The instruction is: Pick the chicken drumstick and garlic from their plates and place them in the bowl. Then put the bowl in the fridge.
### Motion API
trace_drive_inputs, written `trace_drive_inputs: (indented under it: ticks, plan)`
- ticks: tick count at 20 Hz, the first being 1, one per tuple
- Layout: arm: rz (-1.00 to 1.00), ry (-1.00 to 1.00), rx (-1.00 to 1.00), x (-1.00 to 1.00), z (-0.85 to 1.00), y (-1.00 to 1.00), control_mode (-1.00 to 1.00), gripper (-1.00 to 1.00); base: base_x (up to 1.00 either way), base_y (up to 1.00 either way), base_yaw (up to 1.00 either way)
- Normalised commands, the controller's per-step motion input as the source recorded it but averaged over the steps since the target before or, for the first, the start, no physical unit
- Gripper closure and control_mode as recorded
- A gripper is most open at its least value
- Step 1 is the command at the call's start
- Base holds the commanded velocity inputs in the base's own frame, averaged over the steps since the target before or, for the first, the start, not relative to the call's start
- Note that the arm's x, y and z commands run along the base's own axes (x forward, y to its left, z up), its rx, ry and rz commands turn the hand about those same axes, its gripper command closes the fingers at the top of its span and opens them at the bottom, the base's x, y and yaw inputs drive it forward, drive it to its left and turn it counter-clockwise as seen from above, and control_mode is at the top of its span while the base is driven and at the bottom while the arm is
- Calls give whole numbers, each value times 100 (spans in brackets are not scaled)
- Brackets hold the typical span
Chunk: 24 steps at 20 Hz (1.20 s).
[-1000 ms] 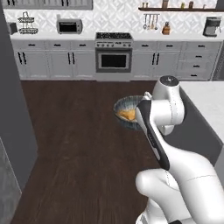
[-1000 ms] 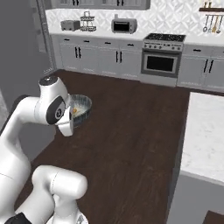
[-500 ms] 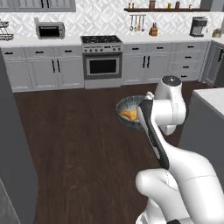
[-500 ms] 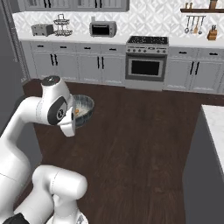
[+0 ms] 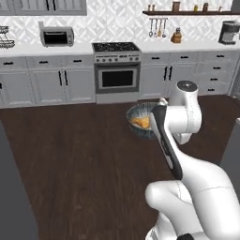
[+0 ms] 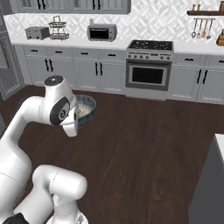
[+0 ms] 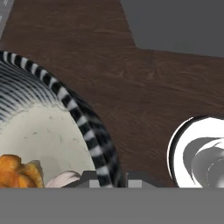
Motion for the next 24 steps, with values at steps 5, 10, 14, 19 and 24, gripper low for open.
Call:
trace_drive_inputs:
  ticks: [5,10,14,19,24]
  plan:
    - [0,0,0,0,0,0,100,100,100,-7,46]
    - [0,0,0,0,0,0,100,100,100,0,53]
    - [0,0,0,0,0,0,100,100,100,-17,48]
    - [0,0,0,0,0,0,100,100,100,-41,46]
    - [0,0,0,0,0,0,100,100,100,-52,45]
